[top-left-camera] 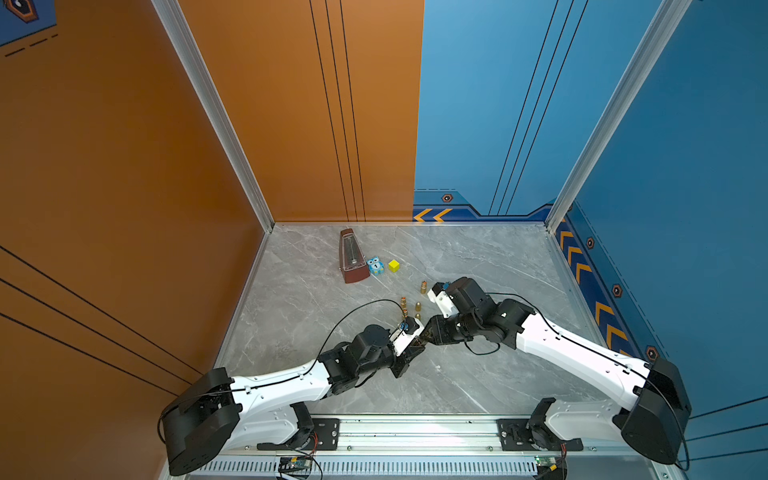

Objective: Open the lipstick cap
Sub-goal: Open the cover of the lipstick.

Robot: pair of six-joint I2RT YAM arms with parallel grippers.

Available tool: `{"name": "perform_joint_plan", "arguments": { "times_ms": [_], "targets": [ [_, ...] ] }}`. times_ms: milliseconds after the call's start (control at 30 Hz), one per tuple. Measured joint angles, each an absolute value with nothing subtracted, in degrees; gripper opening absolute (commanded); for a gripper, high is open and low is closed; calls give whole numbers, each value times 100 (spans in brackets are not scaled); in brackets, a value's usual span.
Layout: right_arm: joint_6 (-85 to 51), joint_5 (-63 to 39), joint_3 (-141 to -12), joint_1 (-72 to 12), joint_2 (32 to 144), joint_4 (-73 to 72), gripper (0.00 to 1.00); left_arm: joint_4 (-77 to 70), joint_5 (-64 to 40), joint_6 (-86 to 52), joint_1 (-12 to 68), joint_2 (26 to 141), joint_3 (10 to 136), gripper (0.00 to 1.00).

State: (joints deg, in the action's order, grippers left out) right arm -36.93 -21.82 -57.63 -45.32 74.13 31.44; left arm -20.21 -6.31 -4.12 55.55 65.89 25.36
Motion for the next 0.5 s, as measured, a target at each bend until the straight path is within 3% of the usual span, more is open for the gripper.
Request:
{"name": "perform_joint_plan", "arguments": {
  "times_ms": [200, 500],
  "targets": [
    [-3691, -2165, -5680, -4536, 7295, 3068, 20, -2038, -655, -412, 5553, 6578, 2539, 0],
    [-3695, -1894, -5616, -4346, 6840, 3041, 20, -1730, -644, -434, 5553, 6440, 2473, 0]
  ]
}}
